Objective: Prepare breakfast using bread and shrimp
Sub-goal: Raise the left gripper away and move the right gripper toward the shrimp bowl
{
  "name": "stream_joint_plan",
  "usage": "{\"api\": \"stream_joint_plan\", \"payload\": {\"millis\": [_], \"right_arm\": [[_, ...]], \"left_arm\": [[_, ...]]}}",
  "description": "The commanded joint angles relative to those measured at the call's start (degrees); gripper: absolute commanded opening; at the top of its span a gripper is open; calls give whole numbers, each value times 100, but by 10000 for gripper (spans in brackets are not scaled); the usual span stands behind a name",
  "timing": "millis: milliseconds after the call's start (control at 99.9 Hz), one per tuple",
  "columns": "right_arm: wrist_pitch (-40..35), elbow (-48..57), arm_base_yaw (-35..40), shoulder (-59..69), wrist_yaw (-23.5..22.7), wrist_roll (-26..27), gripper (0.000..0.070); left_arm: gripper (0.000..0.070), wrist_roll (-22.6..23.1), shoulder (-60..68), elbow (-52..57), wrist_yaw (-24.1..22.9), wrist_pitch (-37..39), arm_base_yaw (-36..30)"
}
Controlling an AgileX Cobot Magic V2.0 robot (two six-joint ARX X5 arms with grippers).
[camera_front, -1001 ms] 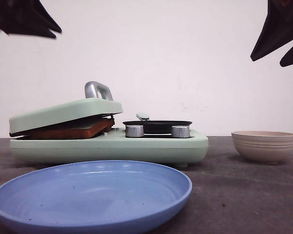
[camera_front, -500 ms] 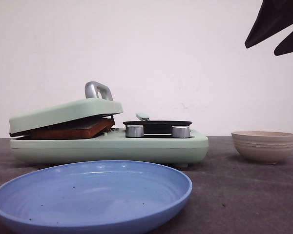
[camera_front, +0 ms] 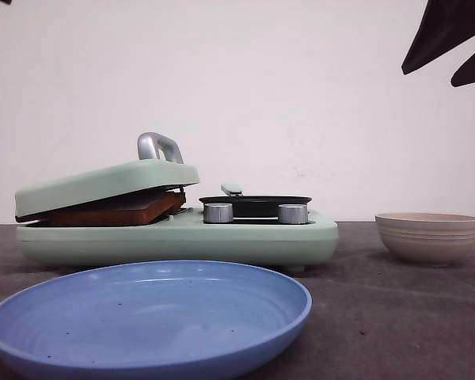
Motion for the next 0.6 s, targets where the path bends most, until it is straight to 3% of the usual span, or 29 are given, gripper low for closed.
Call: {"api": "stream_joint_plan", "payload": {"millis": [0, 240, 590], "right_arm": [[85, 20, 28, 26, 85, 81, 398], [251, 22, 28, 28, 162, 96, 398], [328, 280, -44, 81, 723, -87, 398]], "left_arm": [[10, 90, -107, -90, -11, 22, -9], [10, -63, -713, -743, -28, -7, -9], [10, -7, -1217, -1137, -31, -560, -9]]}}
